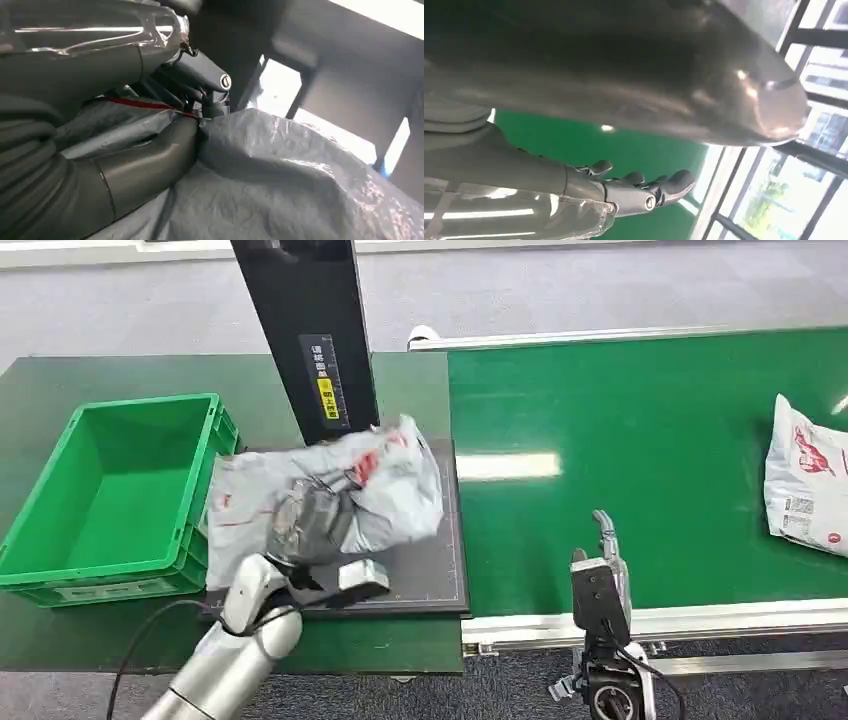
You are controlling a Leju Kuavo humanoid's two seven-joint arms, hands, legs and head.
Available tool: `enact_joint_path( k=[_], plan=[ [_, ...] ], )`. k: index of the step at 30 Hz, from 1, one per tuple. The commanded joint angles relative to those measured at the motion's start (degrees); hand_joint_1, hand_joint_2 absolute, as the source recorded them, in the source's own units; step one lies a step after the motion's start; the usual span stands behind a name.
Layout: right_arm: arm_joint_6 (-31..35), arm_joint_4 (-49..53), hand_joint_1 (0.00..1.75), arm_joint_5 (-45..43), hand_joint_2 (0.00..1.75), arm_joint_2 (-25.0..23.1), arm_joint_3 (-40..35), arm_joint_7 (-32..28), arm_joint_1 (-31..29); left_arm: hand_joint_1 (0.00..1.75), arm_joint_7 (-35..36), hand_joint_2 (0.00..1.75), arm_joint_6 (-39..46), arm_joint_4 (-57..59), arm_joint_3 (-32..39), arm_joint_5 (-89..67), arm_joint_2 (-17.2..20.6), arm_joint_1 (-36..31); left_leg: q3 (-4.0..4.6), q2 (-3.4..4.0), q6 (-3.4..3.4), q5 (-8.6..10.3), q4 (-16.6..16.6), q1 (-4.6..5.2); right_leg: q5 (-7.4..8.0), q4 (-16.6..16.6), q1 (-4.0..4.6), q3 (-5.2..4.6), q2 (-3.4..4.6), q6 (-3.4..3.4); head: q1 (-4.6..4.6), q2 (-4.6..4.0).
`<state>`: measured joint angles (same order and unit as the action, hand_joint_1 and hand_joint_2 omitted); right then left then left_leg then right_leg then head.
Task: Moved the parcel from conveyor to table for the left to box.
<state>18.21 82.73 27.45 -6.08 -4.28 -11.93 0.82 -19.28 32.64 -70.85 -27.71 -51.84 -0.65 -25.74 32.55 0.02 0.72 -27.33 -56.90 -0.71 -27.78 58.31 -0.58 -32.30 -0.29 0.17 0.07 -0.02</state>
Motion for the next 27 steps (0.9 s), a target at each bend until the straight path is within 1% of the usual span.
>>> enact_joint_path(
  k=[1,2,4,6,8,9,11,12,13,14,19,21,22,24,25,26,27],
  plan=[
    [0.6,-1.0,0.0,0.2,0.0,0.1,1.3,-0.5,0.4,1.75,0.1,1.75,4.0,-8.0,5.7,1.2,2.6,-3.1,0.04,0.07,-0.02,0.05,0.0,-0.02,0.08,-0.1,0.03,-0.05,0.08,-0.03,-0.02,0.0],
    [0.7,-1.3,0.0,0.2,0.0,0.2,1.1,-0.4,0.4,1.75,-0.3,1.75,6.5,-8.3,6.6,2.8,2.8,-3.4,0.04,0.01,-0.03,0.04,0.0,-0.03,0.07,-0.1,0.04,-0.01,0.02,-0.01,-0.02,0.0],
    [1.4,-2.0,0.0,0.4,0.0,0.4,0.9,-0.4,0.3,1.75,-0.3,1.75,7.2,-9.1,8.6,4.8,3.6,-5.1,0.06,0.08,-0.05,0.03,0.0,-0.02,0.08,-0.1,0.03,-0.06,0.09,0.0,0.0,0.0],
    [1.8,-2.6,0.0,0.5,0.0,0.5,0.5,-0.5,0.3,1.75,0.6,1.75,7.4,-8.8,12.0,2.1,2.9,-7.6,0.15,0.09,-0.04,0.02,-0.1,-0.05,0.08,0.0,0.06,-0.13,0.09,-0.02,-0.02,0.0],
    [1.9,-2.9,0.0,0.3,0.0,0.5,-0.1,-0.5,-0.2,1.75,2.6,1.75,7.4,-6.0,14.5,-1.7,2.5,-10.6,0.13,-0.01,0.0,0.03,-0.1,-0.05,0.03,0.0,0.05,-0.1,-0.01,-0.03,-0.02,0.02],
    [1.9,-3.0,0.0,0.3,0.0,0.3,-0.4,-0.5,-0.7,1.75,5.0,1.75,7.3,-2.7,16.1,-5.8,2.6,-12.7,0.15,-0.01,-0.01,0.05,-0.1,-0.06,0.06,0.0,0.07,-0.12,0.0,-0.04,0.0,0.0],
    [1.7,-2.9,0.0,0.3,0.0,0.4,-1.0,-0.5,-1.5,1.75,7.6,1.75,5.7,4.0,17.7,-7.1,3.2,-16.4,0.15,0.01,-0.01,0.07,-0.1,-0.06,0.08,0.0,0.06,-0.13,0.02,-0.04,0.0,0.0],
    [1.8,-2.8,0.0,0.5,0.0,0.7,-1.5,-0.2,-1.9,1.75,8.3,1.75,4.4,9.8,19.3,-5.7,3.5,-19.2,0.1,0.06,0.0,0.05,-0.1,-0.05,0.07,0.0,0.05,-0.1,0.07,-0.04,-0.02,0.0],
    [1.8,-2.7,0.0,0.7,0.0,0.8,-1.8,0.0,-2.1,1.75,8.0,1.75,5.8,14.7,20.1,-6.8,4.2,-21.1,0.09,0.06,-0.01,0.11,0.0,-0.05,0.13,0.0,0.06,-0.1,0.09,-0.06,0.0,0.0],
    [1.8,-2.7,0.0,0.8,0.0,0.8,-2.0,0.2,-2.1,1.75,6.2,1.75,7.0,17.6,20.3,-5.4,4.6,-22.3,0.05,0.04,0.0,0.08,0.0,-0.02,0.09,0.0,0.03,-0.06,0.06,-0.04,-0.02,0.0],
    [1.8,-2.7,0.0,0.8,0.0,0.9,-2.0,0.2,-1.9,1.75,5.8,1.75,7.4,17.4,20.3,-5.3,4.3,-21.8,-0.04,0.13,0.0,0.12,0.1,-0.03,0.15,-0.1,0.05,0.0,0.12,-0.08,-0.02,0.0],
    [1.8,-2.7,0.0,0.8,0.0,1.0,-2.0,0.2,-1.9,1.75,5.8,1.75,7.4,17.0,20.4,-5.5,4.1,-21.5,0.0,-0.02,-0.02,0.12,0.0,-0.04,0.11,-0.1,0.05,0.02,-0.01,-0.05,0.0,0.02],
    [1.7,-2.8,0.0,0.8,0.0,1.0,-2.2,0.2,-2.0,1.75,9.1,1.75,6.6,18.0,20.9,-7.8,4.3,-21.9,0.01,0.04,-0.01,0.09,0.0,-0.02,0.09,0.0,0.04,0.0,0.05,-0.04,0.0,0.0],
    [1.6,-3.0,0.0,0.8,0.0,1.2,-2.7,0.2,-2.1,1.75,13.0,1.75,6.0,24.7,22.2,-11.5,5.8,-24.4,0.03,0.11,-0.02,0.08,0.0,-0.03,0.11,0.0,0.04,-0.03,0.13,-0.04,0.0,0.02],
    [1.8,-3.0,0.0,0.6,0.0,1.1,-3.0,0.4,-2.1,1.75,15.9,1.75,7.4,29.5,22.8,-17.1,7.6,-26.1,0.06,0.11,0.0,0.08,0.0,-0.03,0.11,0.0,0.04,-0.07,0.14,-0.05,0.0,0.0],
    [2.0,-2.9,0.0,0.7,0.0,1.0,-3.2,0.5,-2.0,1.75,16.9,1.75,7.4,31.6,24.2,-19.6,8.2,-26.4,0.08,0.14,0.02,0.08,0.0,0.0,0.09,0.0,0.01,-0.12,0.16,-0.07,0.0,0.0],
    [2.2,-2.5,0.0,0.6,0.0,0.9,-3.3,0.6,-1.6,1.75,16.1,1.75,7.4,34.2,26.1,-20.2,8.7,-27.1,0.03,0.25,0.03,0.11,0.1,0.0,0.15,0.0,0.01,-0.12,0.28,-0.09,0.0,0.02]
  ],
)
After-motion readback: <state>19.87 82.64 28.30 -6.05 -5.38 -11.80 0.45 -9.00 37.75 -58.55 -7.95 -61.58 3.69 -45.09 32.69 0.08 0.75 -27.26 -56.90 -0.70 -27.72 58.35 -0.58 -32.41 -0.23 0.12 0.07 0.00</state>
